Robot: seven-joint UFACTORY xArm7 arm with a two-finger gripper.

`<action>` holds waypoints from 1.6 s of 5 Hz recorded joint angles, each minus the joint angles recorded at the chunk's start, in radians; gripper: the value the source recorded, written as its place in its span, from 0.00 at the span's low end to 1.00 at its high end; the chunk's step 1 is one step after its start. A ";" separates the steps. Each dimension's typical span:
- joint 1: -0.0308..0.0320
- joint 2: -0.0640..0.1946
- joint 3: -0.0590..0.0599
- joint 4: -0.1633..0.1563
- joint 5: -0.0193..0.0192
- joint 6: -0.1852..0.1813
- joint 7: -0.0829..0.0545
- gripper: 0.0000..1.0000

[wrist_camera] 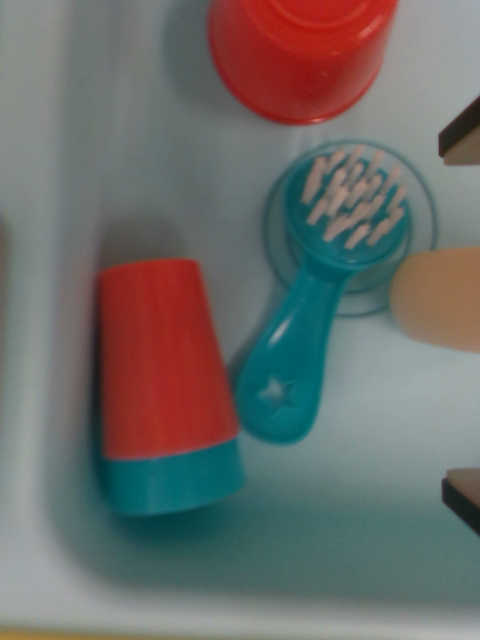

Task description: Pick detergent from the sink

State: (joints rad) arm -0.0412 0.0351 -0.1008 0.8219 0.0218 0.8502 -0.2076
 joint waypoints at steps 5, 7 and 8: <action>-0.0033 0.003 -0.004 -0.040 0.0006 -0.038 -0.009 0.00; -0.0042 0.003 -0.006 -0.050 0.0007 -0.048 -0.012 0.00; -0.0046 0.004 -0.006 -0.055 0.0008 -0.053 -0.013 0.00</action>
